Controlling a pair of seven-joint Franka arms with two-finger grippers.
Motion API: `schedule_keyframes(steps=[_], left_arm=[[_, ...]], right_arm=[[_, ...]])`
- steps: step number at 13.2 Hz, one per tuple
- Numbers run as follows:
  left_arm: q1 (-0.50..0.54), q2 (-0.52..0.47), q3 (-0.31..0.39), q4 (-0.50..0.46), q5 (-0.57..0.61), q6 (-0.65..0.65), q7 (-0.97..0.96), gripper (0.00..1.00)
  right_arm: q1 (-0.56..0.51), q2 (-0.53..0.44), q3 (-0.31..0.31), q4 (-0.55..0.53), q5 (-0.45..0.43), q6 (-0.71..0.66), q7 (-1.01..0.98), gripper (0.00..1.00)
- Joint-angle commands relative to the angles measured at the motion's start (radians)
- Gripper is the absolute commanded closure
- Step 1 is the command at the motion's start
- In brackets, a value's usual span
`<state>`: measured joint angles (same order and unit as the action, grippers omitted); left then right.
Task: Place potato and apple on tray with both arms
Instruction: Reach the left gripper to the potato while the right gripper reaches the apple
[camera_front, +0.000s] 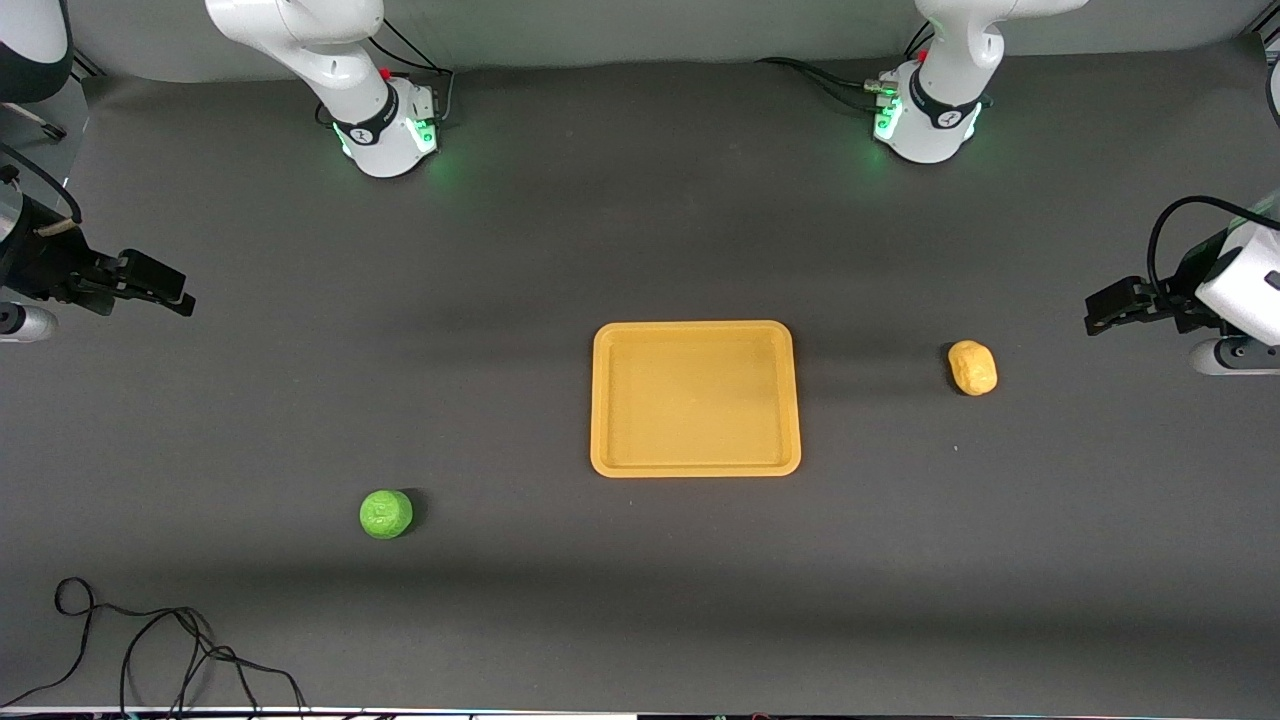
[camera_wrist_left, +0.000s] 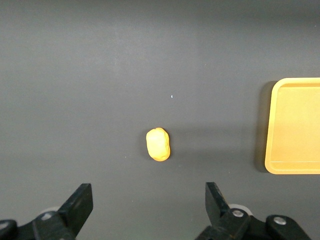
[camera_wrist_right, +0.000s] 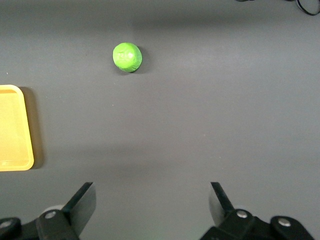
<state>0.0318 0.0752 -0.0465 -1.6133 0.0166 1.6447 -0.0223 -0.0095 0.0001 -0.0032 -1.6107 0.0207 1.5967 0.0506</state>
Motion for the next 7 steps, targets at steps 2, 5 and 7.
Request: schedule_keyframes(steps=[2,5,7], left_arm=[[-0.007,-0.014,0.002,0.001,-0.003,-0.017,-0.025,0.0],[-0.007,-0.012,0.002,-0.002,-0.003,-0.01,-0.022,0.0],[-0.003,-0.012,0.002,-0.028,-0.006,0.006,-0.022,0.0]], right_arm=[[-0.017,-0.002,0.011,0.009,0.013,-0.015,-0.025,0.0],[-0.017,0.006,0.011,0.009,0.013,-0.015,-0.023,0.0],[-0.017,0.008,0.011,0.006,0.013,-0.015,-0.018,0.0]])
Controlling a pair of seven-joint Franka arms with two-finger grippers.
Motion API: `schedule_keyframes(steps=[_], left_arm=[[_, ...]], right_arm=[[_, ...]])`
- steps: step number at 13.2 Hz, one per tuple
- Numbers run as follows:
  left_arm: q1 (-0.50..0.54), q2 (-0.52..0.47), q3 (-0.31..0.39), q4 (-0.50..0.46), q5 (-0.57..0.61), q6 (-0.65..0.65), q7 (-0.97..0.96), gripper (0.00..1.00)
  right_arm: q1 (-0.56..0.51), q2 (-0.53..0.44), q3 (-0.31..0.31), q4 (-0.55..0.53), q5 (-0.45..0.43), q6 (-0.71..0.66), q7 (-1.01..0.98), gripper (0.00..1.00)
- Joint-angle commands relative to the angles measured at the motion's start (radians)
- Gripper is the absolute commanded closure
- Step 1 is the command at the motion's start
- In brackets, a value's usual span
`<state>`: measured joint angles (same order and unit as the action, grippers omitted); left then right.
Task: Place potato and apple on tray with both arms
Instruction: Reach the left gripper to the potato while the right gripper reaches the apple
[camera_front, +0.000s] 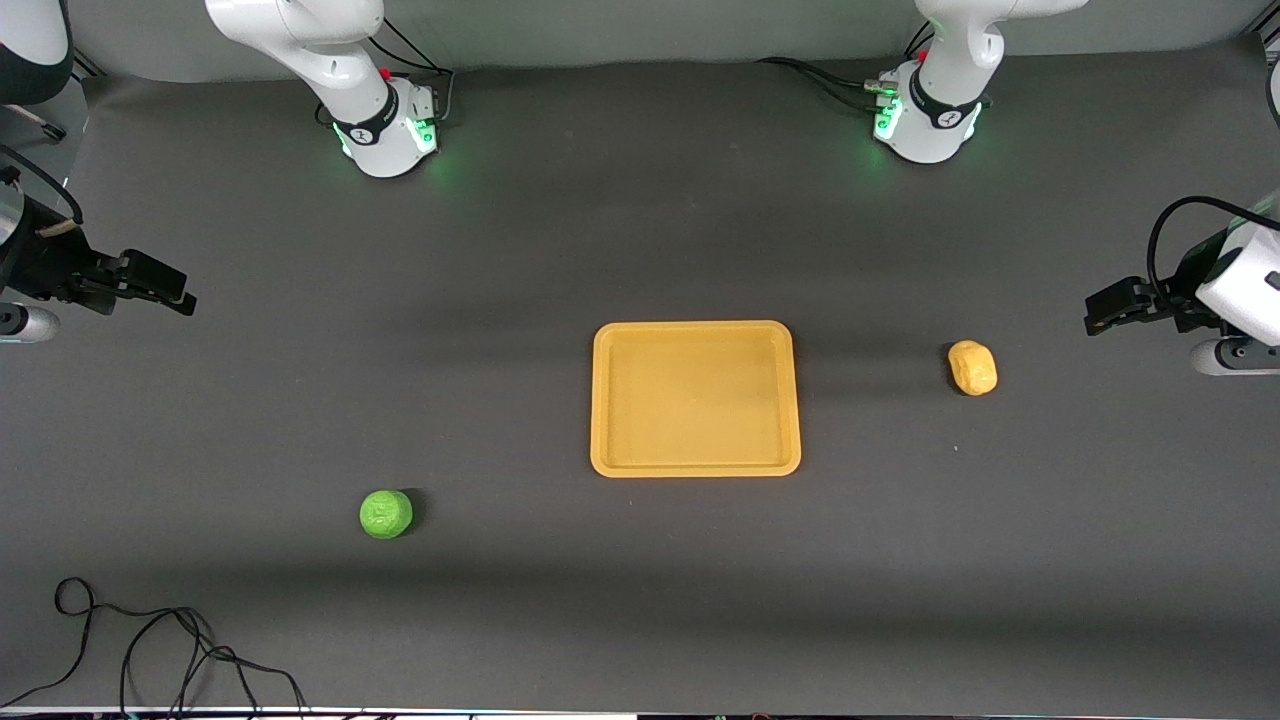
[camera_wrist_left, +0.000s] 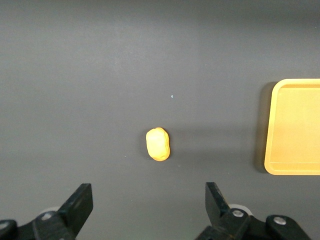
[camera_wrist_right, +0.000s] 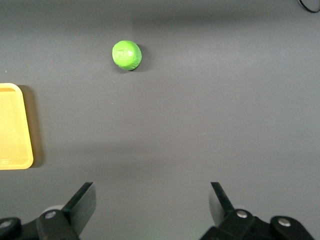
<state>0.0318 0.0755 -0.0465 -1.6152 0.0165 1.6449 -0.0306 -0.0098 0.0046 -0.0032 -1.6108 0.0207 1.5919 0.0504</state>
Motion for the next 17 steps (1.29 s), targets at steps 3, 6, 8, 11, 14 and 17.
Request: schedule_keyframes(steps=[3,6,8,11,14,17], left_arm=[[0.004,-0.039,0.005,-0.135,-0.006,0.08,-0.003,0.01],[0.004,-0.072,0.008,-0.303,-0.001,0.169,-0.002,0.01],[0.005,-0.105,0.01,-0.476,0.0,0.3,-0.002,0.01],[0.005,-0.07,0.011,-0.636,-0.001,0.49,-0.002,0.01],[-0.003,0.047,0.01,-0.75,0.0,0.769,-0.009,0.0],[-0.006,0.165,0.01,-0.755,0.0,0.816,0.0,0.01]], right_arm=[[-0.016,0.005,0.011,0.003,0.013,-0.01,-0.011,0.0],[-0.016,0.006,0.011,0.005,0.012,-0.01,-0.011,0.0],[-0.016,0.008,0.012,0.005,0.002,-0.009,-0.011,0.0],[-0.015,0.011,0.014,0.009,-0.001,-0.001,-0.012,0.0],[-0.013,0.011,0.017,0.002,-0.004,0.002,-0.014,0.0],[-0.01,0.012,0.02,-0.004,-0.002,0.007,-0.011,0.0]])
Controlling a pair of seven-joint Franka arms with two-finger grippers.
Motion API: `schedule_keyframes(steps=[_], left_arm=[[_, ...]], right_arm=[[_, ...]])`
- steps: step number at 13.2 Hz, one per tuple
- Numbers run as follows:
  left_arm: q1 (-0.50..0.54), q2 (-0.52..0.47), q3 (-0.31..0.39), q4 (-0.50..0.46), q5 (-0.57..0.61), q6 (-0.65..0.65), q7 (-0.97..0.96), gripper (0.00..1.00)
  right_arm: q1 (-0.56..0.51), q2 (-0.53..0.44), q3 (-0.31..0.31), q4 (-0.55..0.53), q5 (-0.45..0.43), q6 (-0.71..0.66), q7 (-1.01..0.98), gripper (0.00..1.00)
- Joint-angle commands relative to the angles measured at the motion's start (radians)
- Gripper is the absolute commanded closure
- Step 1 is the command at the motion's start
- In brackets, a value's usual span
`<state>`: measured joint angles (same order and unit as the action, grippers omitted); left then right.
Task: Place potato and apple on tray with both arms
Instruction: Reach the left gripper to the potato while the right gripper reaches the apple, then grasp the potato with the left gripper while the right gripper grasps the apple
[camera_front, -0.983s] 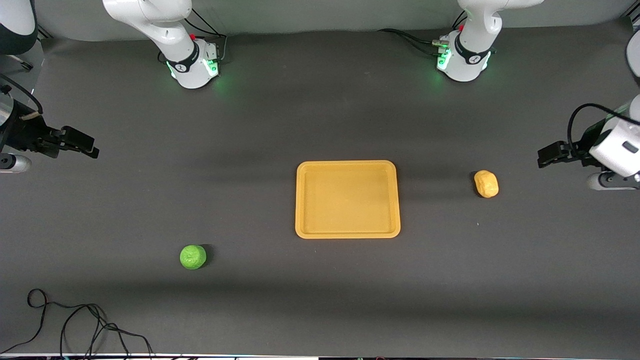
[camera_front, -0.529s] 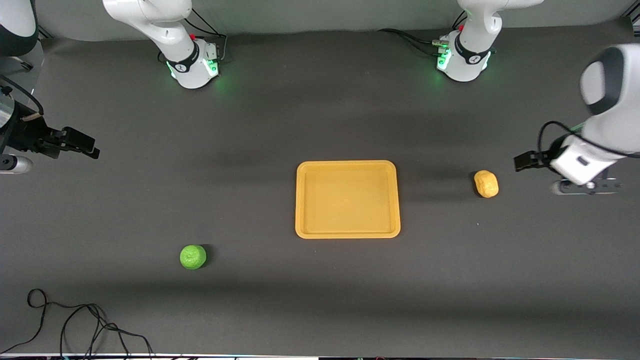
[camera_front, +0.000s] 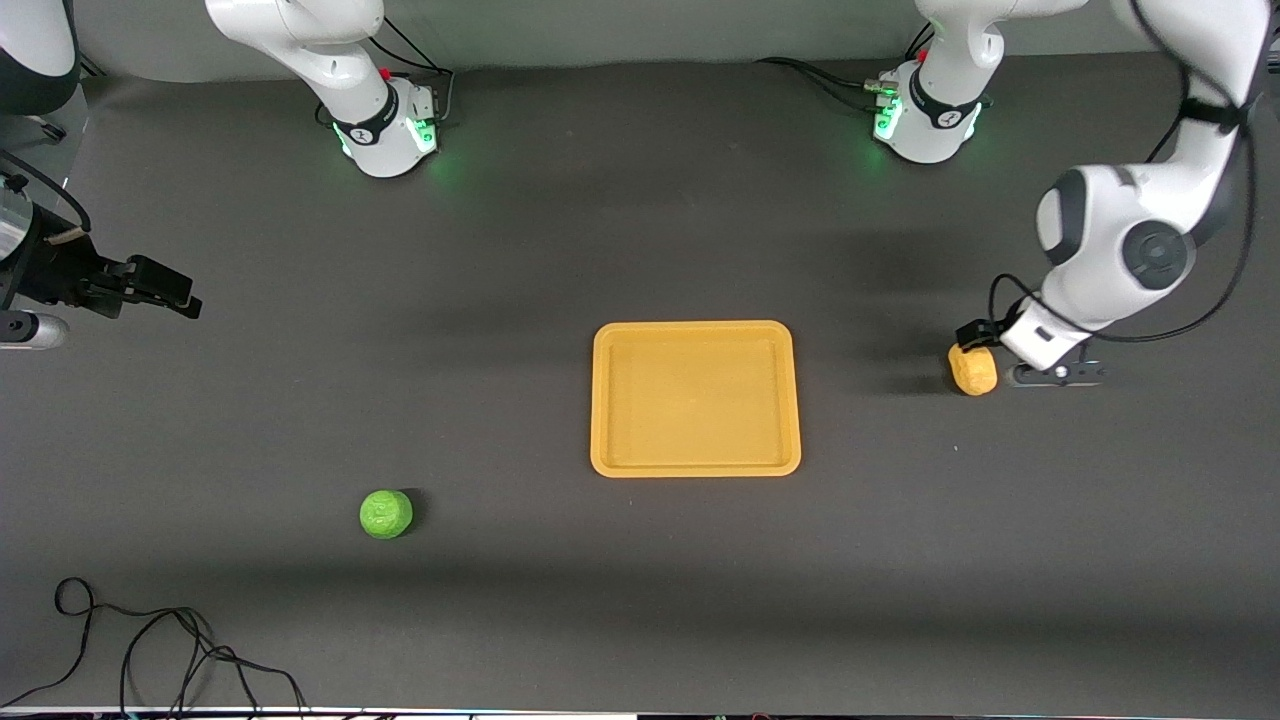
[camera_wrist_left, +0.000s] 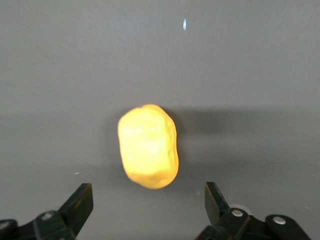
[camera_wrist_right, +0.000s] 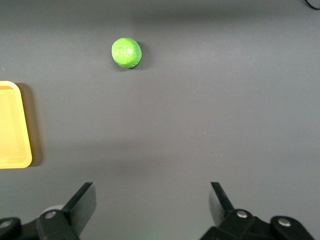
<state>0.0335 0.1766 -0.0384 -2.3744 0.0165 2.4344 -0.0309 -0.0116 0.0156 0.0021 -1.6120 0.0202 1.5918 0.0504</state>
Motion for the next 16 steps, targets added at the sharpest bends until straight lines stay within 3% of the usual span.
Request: schedule_keyframes(steps=[1,4,9,10,13,16], left_arm=[[-0.007,0.108,0.002,0.0,0.0,0.053,0.0,0.01],[-0.009,0.184,0.002,0.004,0.011,0.199,0.002,0.03],[-0.007,0.117,0.0,0.012,0.013,0.183,0.012,0.88],[-0.009,0.092,-0.001,0.018,0.013,0.146,0.009,0.97],[-0.046,0.026,-0.009,0.088,0.01,-0.019,-0.058,0.97],[-0.214,0.061,-0.009,0.197,0.008,-0.09,-0.284,0.88]], right_arm=[[0.01,0.015,0.015,0.001,-0.002,0.02,-0.009,0.0],[0.087,0.07,0.015,0.015,0.0,0.109,0.014,0.0],[0.134,0.344,0.015,0.3,-0.002,0.142,0.019,0.0],[0.133,0.393,0.015,0.349,0.0,0.142,0.019,0.0],[0.128,0.449,0.01,0.403,0.001,0.143,0.006,0.0],[0.128,0.5,0.009,0.389,0.004,0.212,0.017,0.0]])
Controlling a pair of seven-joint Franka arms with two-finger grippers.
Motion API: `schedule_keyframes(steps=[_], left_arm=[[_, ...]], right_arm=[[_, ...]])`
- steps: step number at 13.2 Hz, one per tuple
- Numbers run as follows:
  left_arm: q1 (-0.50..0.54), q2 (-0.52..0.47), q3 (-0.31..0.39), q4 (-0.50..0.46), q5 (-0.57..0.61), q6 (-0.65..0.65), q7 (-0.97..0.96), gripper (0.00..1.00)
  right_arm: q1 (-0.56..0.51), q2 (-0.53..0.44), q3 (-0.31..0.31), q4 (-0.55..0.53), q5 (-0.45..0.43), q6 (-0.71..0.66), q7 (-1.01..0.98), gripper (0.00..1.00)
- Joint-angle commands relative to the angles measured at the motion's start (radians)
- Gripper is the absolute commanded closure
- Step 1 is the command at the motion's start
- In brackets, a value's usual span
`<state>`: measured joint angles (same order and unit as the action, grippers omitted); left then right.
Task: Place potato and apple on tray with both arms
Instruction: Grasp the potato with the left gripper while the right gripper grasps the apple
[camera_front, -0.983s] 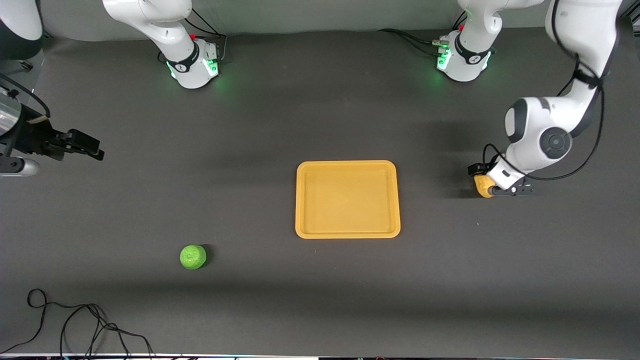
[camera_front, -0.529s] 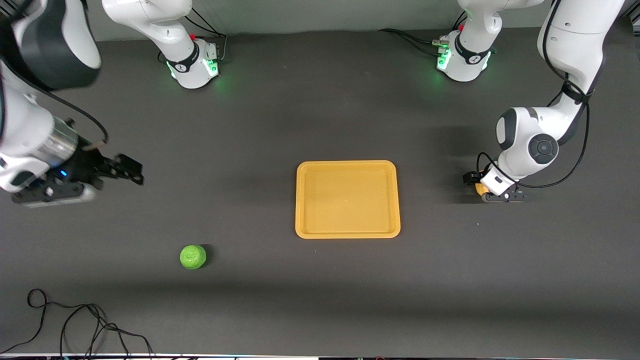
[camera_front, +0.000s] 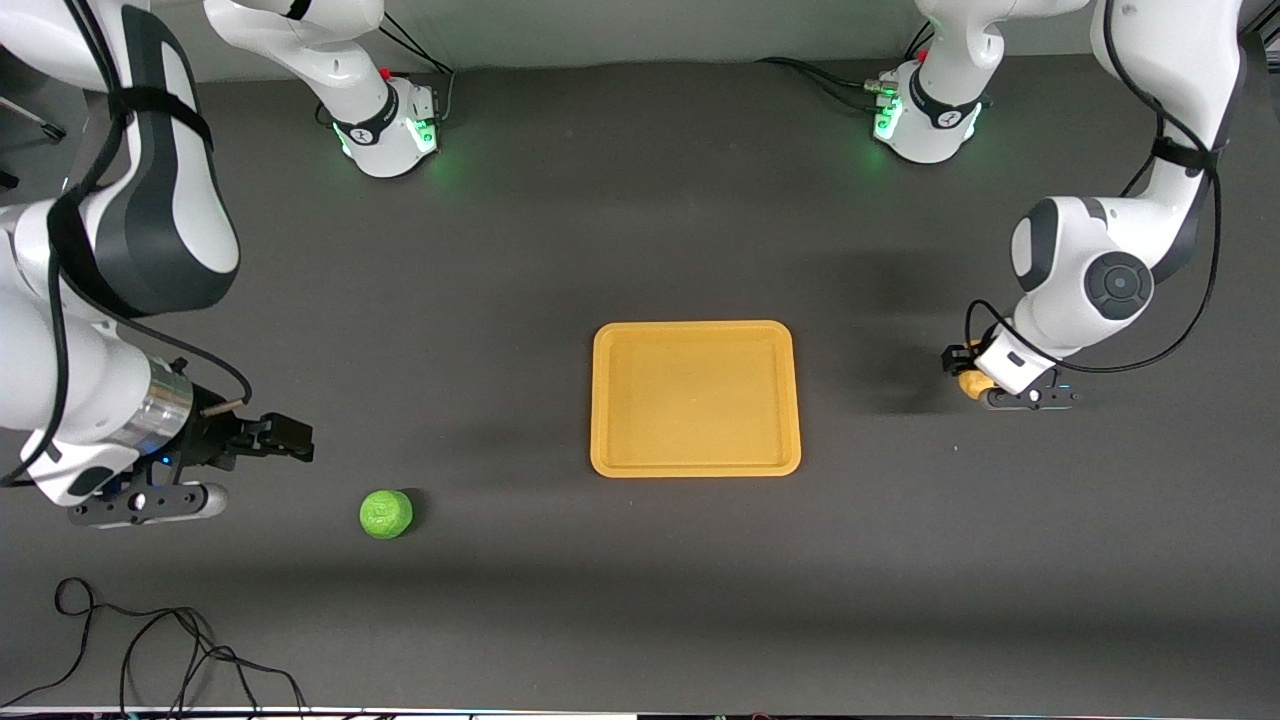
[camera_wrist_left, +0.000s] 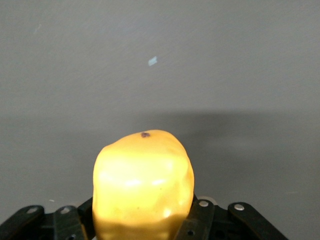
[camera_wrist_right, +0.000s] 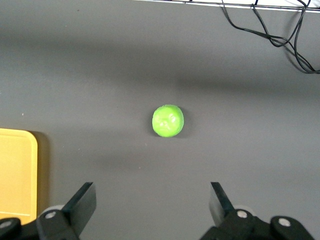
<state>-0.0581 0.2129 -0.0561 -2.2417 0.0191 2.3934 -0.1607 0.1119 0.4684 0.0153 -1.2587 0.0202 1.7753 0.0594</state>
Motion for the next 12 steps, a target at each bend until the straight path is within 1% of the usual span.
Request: schedule_keyframes(steps=[1,3,4,6,8,10,12], left_arm=[[-0.176,0.046,0.009,0.091,0.005,-0.048,-0.227,0.88],[-0.277,0.115,0.009,0.173,0.005,-0.045,-0.372,0.88],[-0.323,0.155,0.01,0.218,0.004,-0.039,-0.438,0.88],[-0.382,0.216,0.01,0.276,0.005,-0.03,-0.515,0.88],[-0.422,0.246,0.01,0.327,0.005,-0.02,-0.569,0.88],[-0.46,0.279,0.01,0.347,0.005,-0.019,-0.596,0.88],[-0.463,0.312,0.012,0.346,0.01,-0.005,-0.596,0.87]], right_arm=[[0.005,0.076,-0.005,0.033,0.003,0.065,0.008,0.0],[0.005,0.14,-0.005,-0.02,0.007,0.198,0.008,0.0],[0.006,0.157,-0.005,-0.071,0.009,0.282,0.008,0.0],[0.012,0.164,-0.005,-0.198,0.009,0.457,0.01,0.0],[0.009,0.193,-0.005,-0.293,0.009,0.62,0.008,0.0],[0.009,0.229,-0.005,-0.34,0.009,0.709,0.008,0.0],[0.006,0.251,-0.005,-0.382,0.009,0.778,0.007,0.0]])
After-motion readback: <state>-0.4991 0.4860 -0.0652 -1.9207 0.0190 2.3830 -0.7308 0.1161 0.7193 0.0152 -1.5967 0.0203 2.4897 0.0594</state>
